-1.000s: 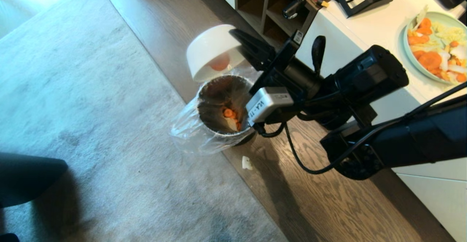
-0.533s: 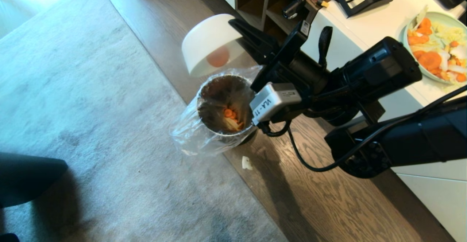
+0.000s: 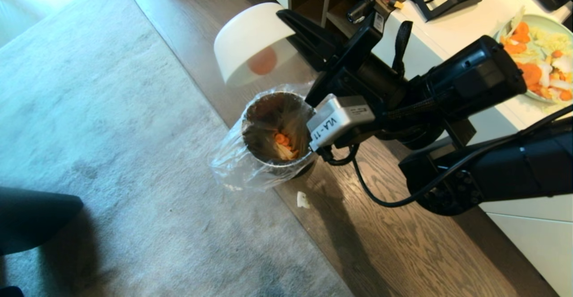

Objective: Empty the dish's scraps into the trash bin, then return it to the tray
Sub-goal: Pour the leftover food from the bowl into the trash can

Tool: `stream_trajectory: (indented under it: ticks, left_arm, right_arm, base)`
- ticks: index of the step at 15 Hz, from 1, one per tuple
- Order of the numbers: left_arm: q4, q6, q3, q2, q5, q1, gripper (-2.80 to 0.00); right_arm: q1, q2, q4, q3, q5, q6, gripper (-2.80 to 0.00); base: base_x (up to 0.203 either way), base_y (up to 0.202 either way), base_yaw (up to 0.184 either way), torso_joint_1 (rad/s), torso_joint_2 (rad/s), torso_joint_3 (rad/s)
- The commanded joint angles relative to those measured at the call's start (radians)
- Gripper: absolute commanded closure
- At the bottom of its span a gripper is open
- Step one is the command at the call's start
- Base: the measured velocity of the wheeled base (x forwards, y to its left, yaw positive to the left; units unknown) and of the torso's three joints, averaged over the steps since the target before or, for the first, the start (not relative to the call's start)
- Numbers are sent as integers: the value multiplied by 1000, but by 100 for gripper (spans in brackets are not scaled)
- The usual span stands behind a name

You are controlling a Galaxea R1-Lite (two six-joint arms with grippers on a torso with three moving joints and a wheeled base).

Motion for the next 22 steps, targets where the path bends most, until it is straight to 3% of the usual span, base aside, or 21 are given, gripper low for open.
stream_trajectory:
  ticks: [1,9,22]
  left_arm:
    - [-1,-1,0,0,0,0,0]
    - [-1,-1,0,0,0,0,0]
    - [-1,-1,0,0,0,0,0]
  right_arm:
    - [9,-4,-45,-16,14,-9,0]
    - [17,-33,-45,-92,19,10,0]
    - [20,-65,-45,-28,16,24,0]
  base:
    - [0,0,0,0,0,0]
    - [0,0,0,0,0,0]
    - [0,0,0,0,0,0]
